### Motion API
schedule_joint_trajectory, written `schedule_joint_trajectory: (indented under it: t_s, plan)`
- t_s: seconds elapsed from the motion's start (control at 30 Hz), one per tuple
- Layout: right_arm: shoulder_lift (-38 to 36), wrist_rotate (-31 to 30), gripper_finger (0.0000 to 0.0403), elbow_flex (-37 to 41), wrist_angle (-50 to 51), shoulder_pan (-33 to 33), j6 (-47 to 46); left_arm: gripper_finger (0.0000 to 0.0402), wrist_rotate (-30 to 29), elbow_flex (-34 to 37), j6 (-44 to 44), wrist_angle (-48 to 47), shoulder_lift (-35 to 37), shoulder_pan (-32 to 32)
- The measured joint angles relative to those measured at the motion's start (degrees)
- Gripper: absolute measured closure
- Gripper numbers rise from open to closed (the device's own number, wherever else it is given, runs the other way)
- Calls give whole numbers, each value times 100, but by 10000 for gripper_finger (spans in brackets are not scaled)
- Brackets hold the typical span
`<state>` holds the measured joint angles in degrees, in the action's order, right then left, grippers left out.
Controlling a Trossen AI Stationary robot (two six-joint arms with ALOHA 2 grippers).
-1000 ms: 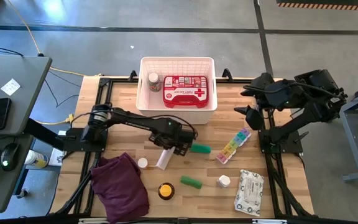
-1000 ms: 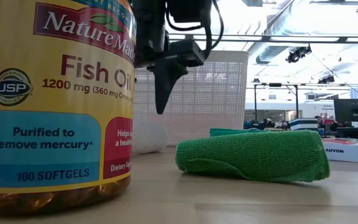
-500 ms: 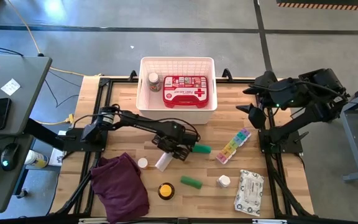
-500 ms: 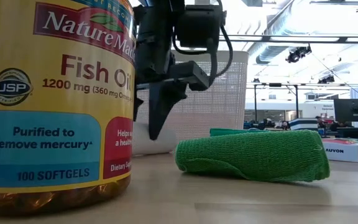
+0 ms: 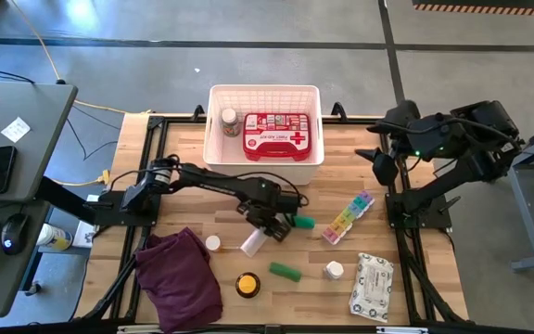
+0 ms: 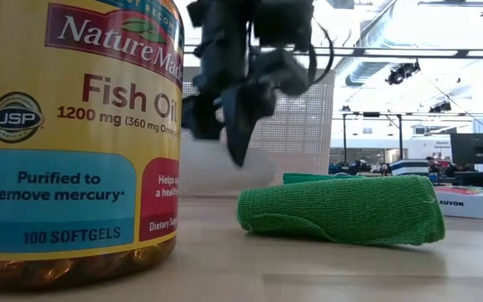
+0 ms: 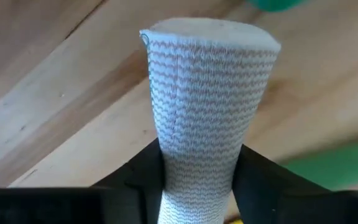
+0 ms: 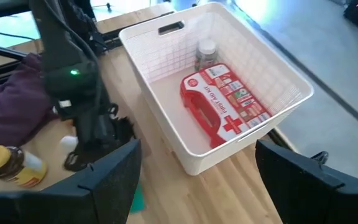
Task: Pick & place medical supplies in basket/bin
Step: Put the white bandage into the white bin
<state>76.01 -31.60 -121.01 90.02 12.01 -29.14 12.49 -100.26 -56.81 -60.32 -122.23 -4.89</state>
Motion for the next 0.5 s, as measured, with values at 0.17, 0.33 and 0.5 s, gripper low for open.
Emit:
schedule_joint_trajectory:
  t_s: [0.17, 0.33, 0.5]
  plan:
    - [-45, -219, 98, 0, 0, 0, 4, 266, 25, -1018, 820, -489, 60, 0]
    - [-130, -490, 98, 0, -2, 0, -29, 282, -409, -2559, 1645, -1575, 67, 2]
    - [-190, -747, 98, 0, 0, 0, -82, 270, -1142, -3241, 2686, -1780, 419, 38]
